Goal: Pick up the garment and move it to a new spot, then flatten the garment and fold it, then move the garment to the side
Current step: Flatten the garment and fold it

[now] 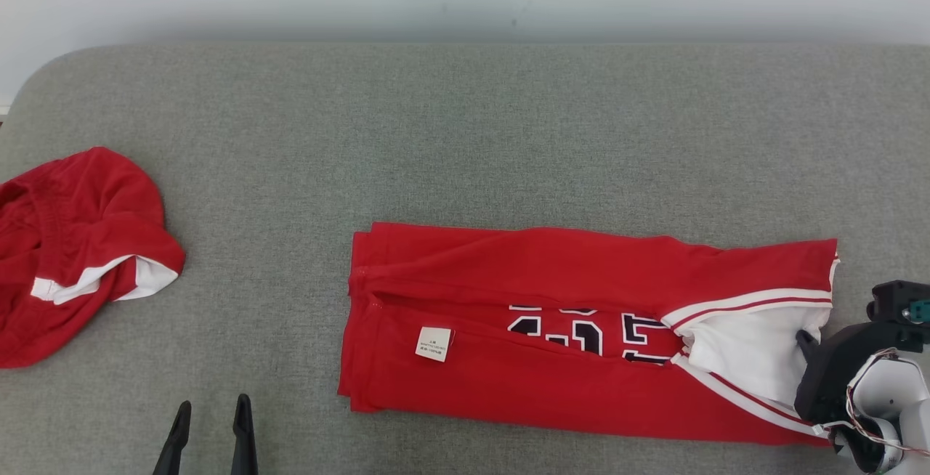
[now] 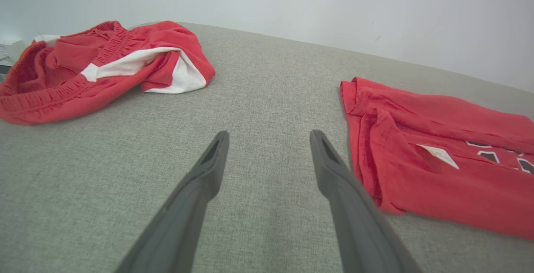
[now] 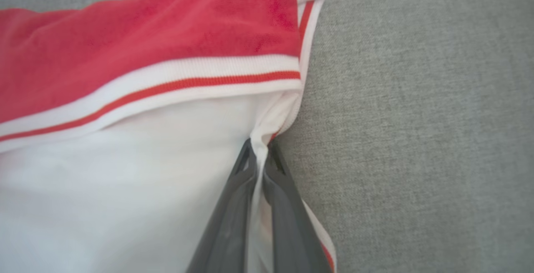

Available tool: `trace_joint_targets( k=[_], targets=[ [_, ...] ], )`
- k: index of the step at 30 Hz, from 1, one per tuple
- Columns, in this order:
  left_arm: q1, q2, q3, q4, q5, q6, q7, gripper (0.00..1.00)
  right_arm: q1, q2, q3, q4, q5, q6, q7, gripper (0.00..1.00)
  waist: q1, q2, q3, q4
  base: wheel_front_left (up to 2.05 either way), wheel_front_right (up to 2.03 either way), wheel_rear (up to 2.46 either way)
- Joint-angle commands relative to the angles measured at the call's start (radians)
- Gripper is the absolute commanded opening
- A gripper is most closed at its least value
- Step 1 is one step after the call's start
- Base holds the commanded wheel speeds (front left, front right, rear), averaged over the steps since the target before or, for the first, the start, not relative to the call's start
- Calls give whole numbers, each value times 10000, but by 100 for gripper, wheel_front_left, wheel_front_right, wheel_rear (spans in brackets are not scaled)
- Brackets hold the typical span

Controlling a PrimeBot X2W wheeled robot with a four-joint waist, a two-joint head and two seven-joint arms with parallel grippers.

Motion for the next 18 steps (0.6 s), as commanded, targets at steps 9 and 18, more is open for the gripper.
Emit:
trace_joint_targets(
  k=[9, 18],
  targets=[
    [203, 47, 35, -26, -36, 10, -29, 100, -400, -83, -1897, 145, -1303, -48, -608, 0, 0, 0, -250, -268, 0, 0, 0],
    [211, -3, 53, 19, -77, 10, -29, 100, -689, -19, -3327, -476, -2973, -42, -814, 0, 0, 0, -322, -433, 0, 0, 0]
  ],
)
